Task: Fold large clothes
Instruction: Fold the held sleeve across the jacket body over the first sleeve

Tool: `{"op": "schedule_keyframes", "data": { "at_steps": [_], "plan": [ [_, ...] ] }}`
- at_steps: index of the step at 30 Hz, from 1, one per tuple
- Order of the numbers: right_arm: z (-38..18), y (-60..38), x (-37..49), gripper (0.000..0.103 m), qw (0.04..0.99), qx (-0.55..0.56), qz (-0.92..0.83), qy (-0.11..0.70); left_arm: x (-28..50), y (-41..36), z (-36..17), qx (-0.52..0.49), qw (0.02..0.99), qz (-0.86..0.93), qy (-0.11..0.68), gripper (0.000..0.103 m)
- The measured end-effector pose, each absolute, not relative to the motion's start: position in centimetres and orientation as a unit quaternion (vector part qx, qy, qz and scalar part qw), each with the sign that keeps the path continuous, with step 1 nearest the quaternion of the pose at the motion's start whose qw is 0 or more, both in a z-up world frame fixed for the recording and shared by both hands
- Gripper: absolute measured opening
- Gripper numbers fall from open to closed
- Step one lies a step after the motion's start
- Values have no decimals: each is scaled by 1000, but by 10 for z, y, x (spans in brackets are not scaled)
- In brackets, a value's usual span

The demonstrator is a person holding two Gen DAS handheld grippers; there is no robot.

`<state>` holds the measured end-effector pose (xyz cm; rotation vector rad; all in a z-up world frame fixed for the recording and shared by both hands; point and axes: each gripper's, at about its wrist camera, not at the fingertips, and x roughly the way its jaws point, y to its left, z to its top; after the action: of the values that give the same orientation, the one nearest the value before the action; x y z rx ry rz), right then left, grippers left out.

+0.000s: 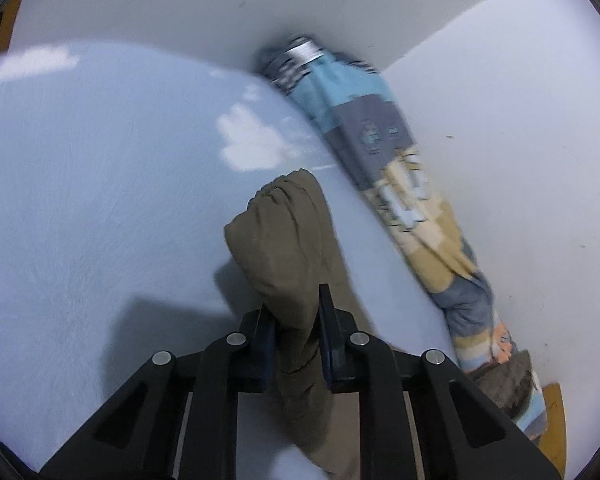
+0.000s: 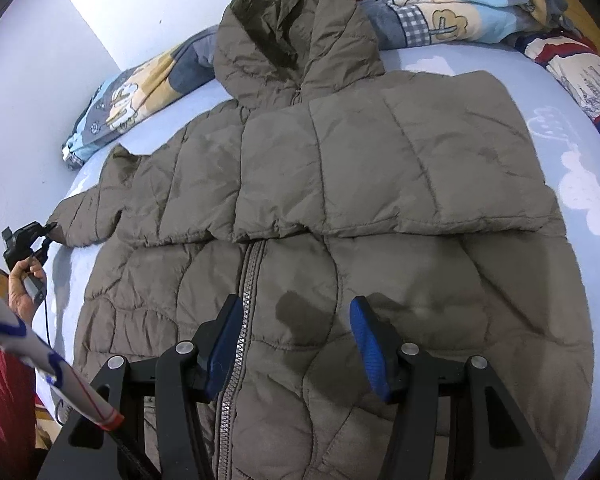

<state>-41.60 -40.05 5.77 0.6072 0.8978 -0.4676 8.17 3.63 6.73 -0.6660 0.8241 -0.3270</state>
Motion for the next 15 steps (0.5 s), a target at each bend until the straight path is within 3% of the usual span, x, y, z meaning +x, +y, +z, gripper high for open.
{"op": "schedule_keyframes", "data": {
  "at_steps": [9,15],
  "plan": [
    [83,-411,-437,60,842,296,-240,382,16,-22,175,-253,877,-239,331,17],
    [101,-428,-460,60,846,305,-266,347,-63,-101,238,-194,874,-334,296,17]
  ]
}}
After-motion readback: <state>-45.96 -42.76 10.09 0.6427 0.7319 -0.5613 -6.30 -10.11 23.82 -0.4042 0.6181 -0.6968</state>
